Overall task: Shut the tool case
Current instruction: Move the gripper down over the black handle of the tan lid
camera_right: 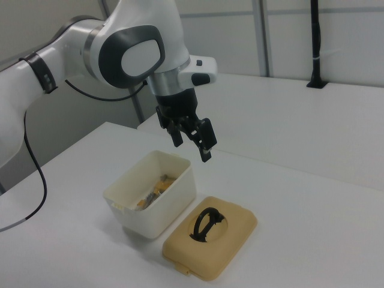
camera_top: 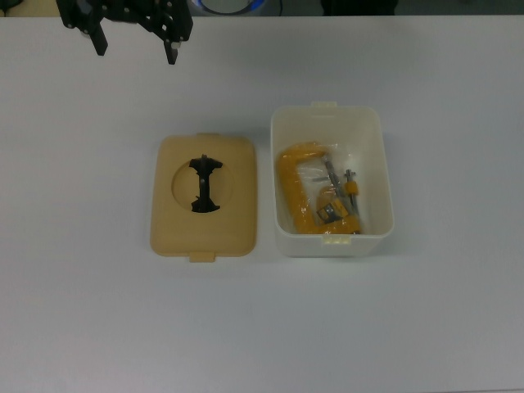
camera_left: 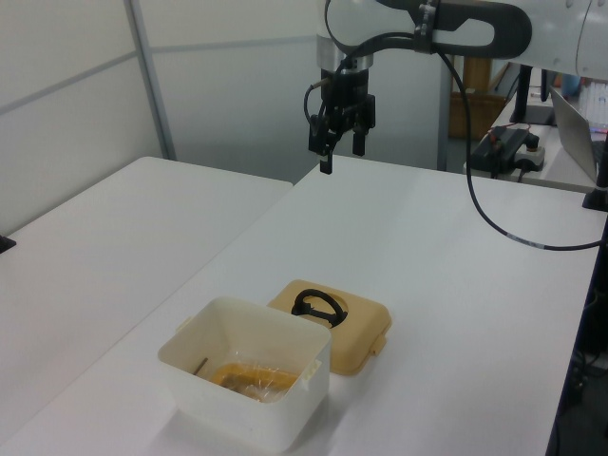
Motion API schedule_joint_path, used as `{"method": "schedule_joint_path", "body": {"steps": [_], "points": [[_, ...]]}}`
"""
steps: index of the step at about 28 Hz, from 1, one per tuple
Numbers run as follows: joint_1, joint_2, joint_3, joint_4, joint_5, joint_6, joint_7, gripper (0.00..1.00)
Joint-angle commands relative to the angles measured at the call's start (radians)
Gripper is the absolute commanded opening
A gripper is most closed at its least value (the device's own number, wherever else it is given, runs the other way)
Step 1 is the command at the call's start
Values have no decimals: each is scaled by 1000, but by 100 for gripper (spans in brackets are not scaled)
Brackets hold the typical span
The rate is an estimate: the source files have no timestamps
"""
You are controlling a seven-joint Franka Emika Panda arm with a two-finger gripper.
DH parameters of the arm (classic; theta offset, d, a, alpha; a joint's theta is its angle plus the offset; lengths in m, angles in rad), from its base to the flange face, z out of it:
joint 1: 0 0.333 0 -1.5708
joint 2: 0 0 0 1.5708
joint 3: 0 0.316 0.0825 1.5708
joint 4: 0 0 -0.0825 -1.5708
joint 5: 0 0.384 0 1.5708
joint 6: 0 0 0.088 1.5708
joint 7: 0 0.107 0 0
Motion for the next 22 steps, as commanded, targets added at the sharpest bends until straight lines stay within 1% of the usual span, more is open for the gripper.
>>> {"method": "schedule_joint_path", "body": {"steps": [1, 5, 10, 11, 12, 16, 17, 22], "points": [[-17, -19, -1, -19, 32, -18, -39, 100], [-17, -19, -1, -34, 32, -15, -70, 100], [-8, -6, 2, -60, 30, 3, -73, 100], [-6, -6, 3, -72, 30, 14, -73, 100], [-6, -8, 6, -104, 30, 44, -73, 100], [1, -6, 11, -166, 27, 106, -63, 100], [10, -5, 11, -193, 26, 133, -60, 100], [13, 4, 11, -255, 26, 198, -59, 100]]}}
